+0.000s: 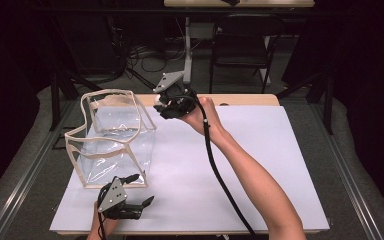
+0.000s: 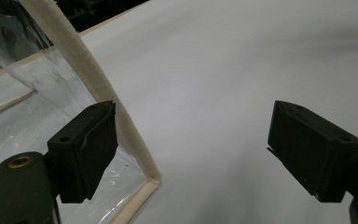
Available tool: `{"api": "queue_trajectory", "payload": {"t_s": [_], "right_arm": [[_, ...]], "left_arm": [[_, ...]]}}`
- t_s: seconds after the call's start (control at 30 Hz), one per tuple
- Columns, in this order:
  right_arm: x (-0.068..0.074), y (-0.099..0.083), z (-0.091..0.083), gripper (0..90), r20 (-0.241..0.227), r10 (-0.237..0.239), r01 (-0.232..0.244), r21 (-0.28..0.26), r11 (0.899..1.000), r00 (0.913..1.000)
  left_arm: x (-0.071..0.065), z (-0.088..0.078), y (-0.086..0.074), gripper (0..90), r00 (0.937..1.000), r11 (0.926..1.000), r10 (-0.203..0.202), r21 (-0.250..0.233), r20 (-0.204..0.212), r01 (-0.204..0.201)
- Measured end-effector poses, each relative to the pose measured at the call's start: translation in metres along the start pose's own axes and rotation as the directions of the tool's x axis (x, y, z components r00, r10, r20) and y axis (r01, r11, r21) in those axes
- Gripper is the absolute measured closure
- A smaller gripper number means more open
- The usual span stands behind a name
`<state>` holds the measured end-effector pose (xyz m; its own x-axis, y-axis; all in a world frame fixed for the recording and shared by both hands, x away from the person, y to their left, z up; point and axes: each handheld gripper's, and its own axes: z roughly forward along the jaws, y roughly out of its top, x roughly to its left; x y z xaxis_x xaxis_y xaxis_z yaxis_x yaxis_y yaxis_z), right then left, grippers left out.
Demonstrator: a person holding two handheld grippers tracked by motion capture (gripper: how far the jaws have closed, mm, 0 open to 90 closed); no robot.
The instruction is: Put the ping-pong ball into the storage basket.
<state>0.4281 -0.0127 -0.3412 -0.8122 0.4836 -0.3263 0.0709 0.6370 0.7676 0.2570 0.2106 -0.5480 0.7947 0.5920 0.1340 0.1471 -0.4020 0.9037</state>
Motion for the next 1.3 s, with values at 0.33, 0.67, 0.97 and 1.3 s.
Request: {"api": "queue_trajectory", "payload": {"t_s": [0.33, 0.67, 0.97, 1.3], "right_arm": [[0.003, 0.009, 0.002, 51.0, -0.006, -0.013, 0.013, -0.005, 1.0, 0.9999], [0.007, 0.016, 0.005, 51.0, -0.011, -0.019, 0.019, -0.002, 1.0, 0.9998], [0.01, 0.02, 0.012, 51.0, -0.018, -0.024, 0.025, 0.004, 1.0, 0.9995], [0.013, 0.025, 0.016, 51.0, -0.023, -0.032, 0.032, 0.01, 0.999, 0.9992]], "left_arm": [[0.0, 0.0, 0.0, 15.9, 1.0, 1.0, -0.002, -0.004, 0.002, 0.002], [0.0, 0.0, 0.0, 15.9, 1.0, 1.0, -0.002, -0.005, 0.002, 0.002], [0.0, 0.0, 0.0, 15.9, 1.0, 1.0, -0.001, -0.002, 0.002, 0.001], [0.001, 0.0, 0.0, 15.9, 1.0, 1.0, -0.003, -0.002, 0.001, 0.003]]}}
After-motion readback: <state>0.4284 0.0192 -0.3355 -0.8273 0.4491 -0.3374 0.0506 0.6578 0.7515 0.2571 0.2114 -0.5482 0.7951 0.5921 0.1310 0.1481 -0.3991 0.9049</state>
